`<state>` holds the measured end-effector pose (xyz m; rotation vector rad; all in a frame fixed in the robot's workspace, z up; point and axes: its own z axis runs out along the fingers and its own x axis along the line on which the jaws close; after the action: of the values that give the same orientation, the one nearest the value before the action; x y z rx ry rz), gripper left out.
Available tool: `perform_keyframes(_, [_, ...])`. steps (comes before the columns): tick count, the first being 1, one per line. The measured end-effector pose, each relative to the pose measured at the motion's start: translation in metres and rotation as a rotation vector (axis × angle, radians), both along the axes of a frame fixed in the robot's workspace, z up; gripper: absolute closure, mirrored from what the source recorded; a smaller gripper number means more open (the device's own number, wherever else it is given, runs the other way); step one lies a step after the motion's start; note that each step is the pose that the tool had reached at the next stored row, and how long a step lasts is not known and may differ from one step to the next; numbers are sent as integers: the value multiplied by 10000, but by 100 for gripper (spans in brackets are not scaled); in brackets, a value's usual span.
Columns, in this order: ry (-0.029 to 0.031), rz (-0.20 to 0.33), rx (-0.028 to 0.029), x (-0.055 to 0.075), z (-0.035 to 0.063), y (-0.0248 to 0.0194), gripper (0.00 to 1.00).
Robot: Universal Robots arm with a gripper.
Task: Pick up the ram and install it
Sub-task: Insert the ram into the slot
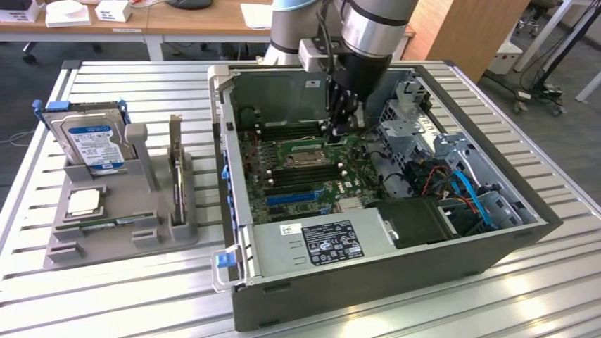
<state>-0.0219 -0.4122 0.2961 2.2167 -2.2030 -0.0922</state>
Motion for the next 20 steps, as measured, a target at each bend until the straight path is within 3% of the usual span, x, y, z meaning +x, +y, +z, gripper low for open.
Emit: perform_keyframes(20, [0, -1, 0, 0, -192, 0, 89])
